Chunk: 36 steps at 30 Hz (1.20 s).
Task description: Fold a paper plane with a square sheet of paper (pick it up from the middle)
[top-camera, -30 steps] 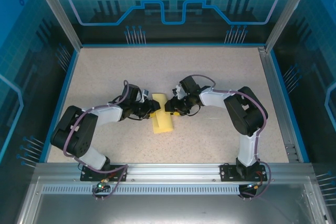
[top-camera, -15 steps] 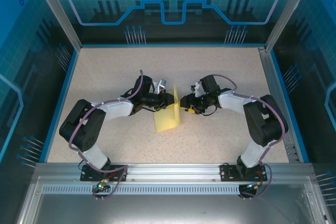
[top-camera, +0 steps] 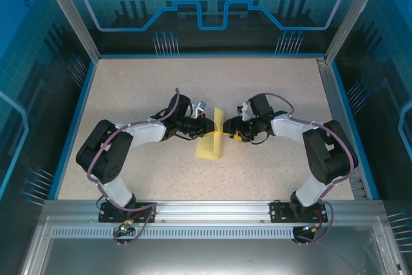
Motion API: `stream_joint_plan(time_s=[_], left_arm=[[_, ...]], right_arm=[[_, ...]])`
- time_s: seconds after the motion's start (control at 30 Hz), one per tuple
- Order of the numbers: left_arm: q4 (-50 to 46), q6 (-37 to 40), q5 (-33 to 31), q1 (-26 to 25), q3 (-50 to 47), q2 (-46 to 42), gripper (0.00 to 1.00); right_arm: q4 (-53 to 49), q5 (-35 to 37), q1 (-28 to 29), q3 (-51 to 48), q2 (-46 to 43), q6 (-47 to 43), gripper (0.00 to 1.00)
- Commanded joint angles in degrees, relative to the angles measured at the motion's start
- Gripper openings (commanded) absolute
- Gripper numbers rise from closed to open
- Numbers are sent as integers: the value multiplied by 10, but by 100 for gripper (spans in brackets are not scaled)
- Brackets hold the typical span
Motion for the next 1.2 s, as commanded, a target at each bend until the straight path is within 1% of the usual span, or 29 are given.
stream_joint_plan(time_s=[0.0,0.13,0.27,0.3,0.5,0.73,0.97,1.03,1.1,1.13,1.17], left_arm=[[-35,29,-3,14,8,15,8],[-57,49,9,25,23,23,10],[-69,62,19,31,35,39,10],[-70,63,21,32,35,43,10],[-69,69,30,43,36,50,11],[-93,84,35,51,52,59,12],[-102,84,33,52,57,70,13],[-108,82,26,54,55,65,19],[-117,87,17,56,54,53,21],[-135,94,11,56,57,44,27],[-154,103,0,56,61,37,35]], right_arm=[[12,-10,14,-6,-4,-1,60],[18,-13,33,4,15,1,61],[17,4,46,8,38,11,62],[19,9,48,22,44,14,62],[24,26,53,26,61,22,62],[25,33,48,35,70,20,62],[13,36,50,53,93,13,55],[11,35,51,57,99,11,54],[4,37,53,61,101,9,54],[0,38,54,65,102,7,55],[-5,39,55,68,102,5,55]])
